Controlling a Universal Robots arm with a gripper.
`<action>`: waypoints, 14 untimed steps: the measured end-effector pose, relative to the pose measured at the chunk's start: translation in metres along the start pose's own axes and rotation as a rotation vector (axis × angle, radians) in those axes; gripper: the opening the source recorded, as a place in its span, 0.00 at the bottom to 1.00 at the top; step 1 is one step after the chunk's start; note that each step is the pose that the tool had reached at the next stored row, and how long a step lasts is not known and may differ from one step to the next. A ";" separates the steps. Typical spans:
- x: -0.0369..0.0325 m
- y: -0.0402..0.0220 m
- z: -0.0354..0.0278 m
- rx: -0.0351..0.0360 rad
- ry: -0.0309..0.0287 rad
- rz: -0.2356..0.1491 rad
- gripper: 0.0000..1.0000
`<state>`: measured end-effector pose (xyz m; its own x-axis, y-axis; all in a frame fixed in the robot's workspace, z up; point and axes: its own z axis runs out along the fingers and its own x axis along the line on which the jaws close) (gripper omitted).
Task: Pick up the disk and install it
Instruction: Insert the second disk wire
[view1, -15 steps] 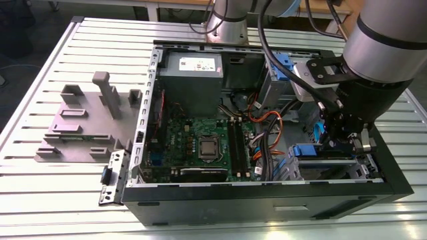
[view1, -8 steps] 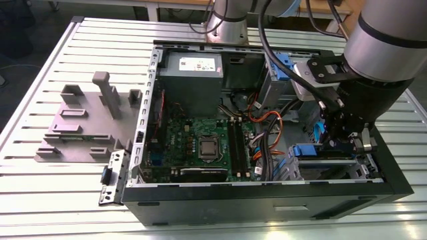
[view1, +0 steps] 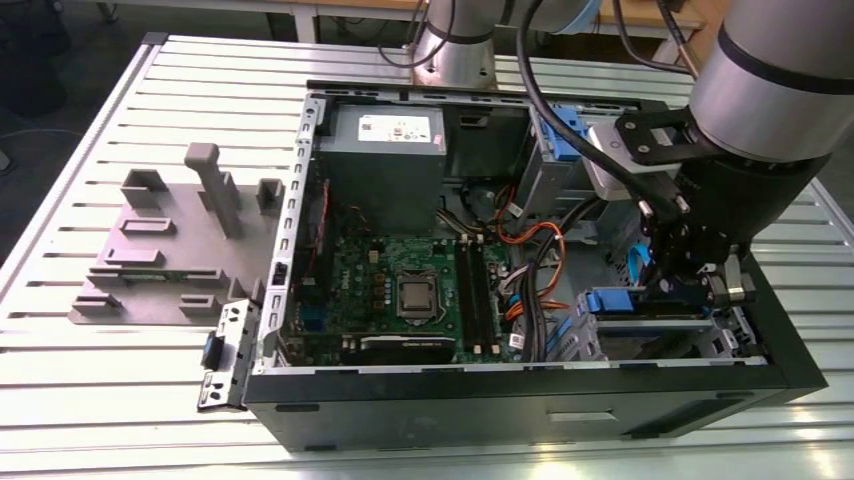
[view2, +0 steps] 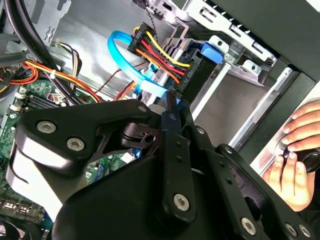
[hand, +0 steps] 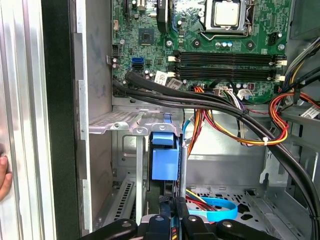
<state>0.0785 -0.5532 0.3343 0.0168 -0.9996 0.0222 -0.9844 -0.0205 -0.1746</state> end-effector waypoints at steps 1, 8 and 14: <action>0.0000 0.0000 0.0000 0.0000 -0.0003 0.000 0.16; 0.0004 0.0000 0.0000 0.0001 -0.0044 0.001 0.16; 0.0015 0.0001 0.0005 0.0001 -0.0072 0.001 0.16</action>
<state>0.0785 -0.5547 0.3339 0.0169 -0.9997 0.0150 -0.9844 -0.0192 -0.1747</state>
